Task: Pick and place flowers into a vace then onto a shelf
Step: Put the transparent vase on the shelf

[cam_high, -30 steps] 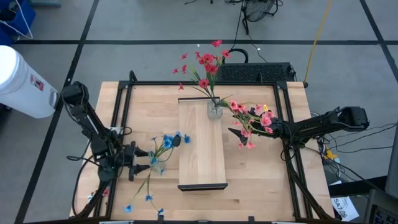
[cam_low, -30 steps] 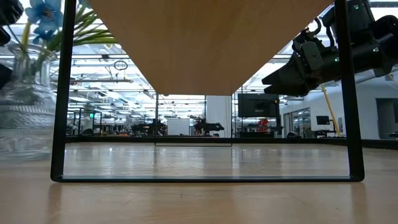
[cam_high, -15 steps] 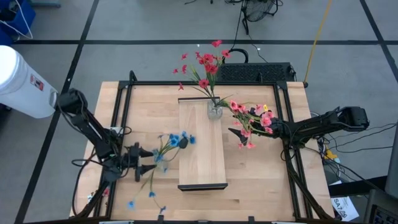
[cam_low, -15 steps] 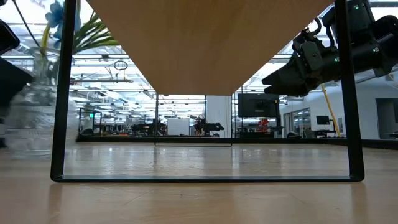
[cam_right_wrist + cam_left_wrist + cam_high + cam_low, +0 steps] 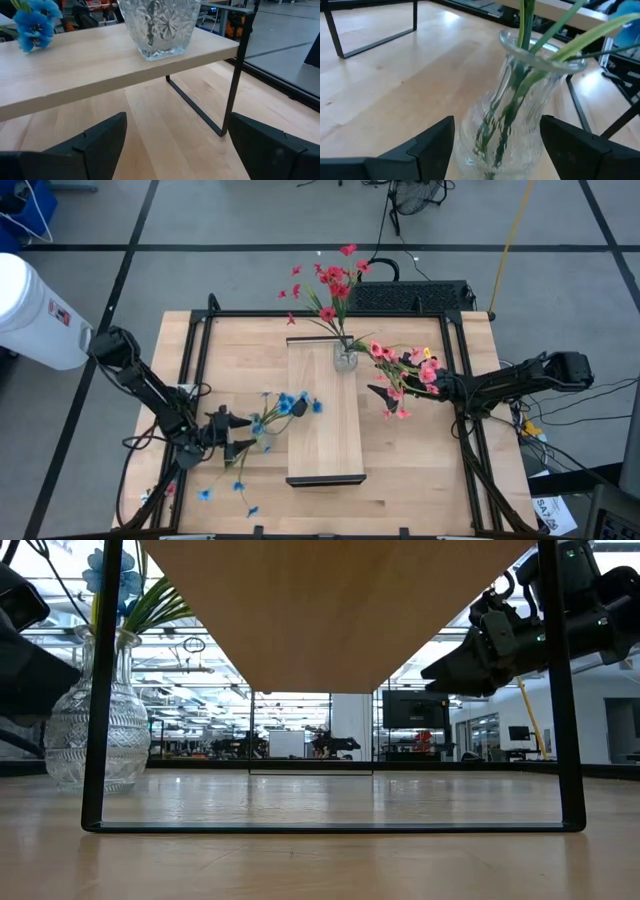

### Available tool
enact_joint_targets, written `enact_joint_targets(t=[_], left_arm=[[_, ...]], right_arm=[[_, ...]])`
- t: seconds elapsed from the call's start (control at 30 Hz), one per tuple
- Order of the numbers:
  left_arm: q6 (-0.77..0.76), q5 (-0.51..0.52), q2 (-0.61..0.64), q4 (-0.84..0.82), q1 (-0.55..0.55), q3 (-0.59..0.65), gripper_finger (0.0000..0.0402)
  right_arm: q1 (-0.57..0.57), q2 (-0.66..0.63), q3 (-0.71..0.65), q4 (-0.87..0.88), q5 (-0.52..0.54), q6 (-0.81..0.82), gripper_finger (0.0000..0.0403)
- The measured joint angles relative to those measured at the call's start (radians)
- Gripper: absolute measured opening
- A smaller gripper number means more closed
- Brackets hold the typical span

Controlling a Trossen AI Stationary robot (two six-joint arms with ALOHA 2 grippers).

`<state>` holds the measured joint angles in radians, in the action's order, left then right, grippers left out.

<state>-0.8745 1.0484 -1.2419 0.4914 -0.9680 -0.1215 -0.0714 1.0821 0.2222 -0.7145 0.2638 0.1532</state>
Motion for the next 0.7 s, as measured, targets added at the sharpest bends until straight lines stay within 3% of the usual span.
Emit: enact_joint_targets(t=[0.23, 0.5, 0.7], left_arm=[[0.015, -0.022, 0.0, 0.044, 0.02, 0.0, 0.0294], [0.104, 0.079, 0.0, 0.089, 0.021, 0.0, 0.0294], [0.087, 0.072, 0.0, 0.096, 0.034, 0.0, 0.0294]], right_arm=[[-0.007, 0.0, 0.0, 0.014, -0.002, 0.003, 0.0334], [-0.007, 0.0, 0.0, 0.016, -0.002, 0.003, 0.0334], [-0.007, 0.003, 0.0, 0.016, -0.002, 0.001, 0.0334]])
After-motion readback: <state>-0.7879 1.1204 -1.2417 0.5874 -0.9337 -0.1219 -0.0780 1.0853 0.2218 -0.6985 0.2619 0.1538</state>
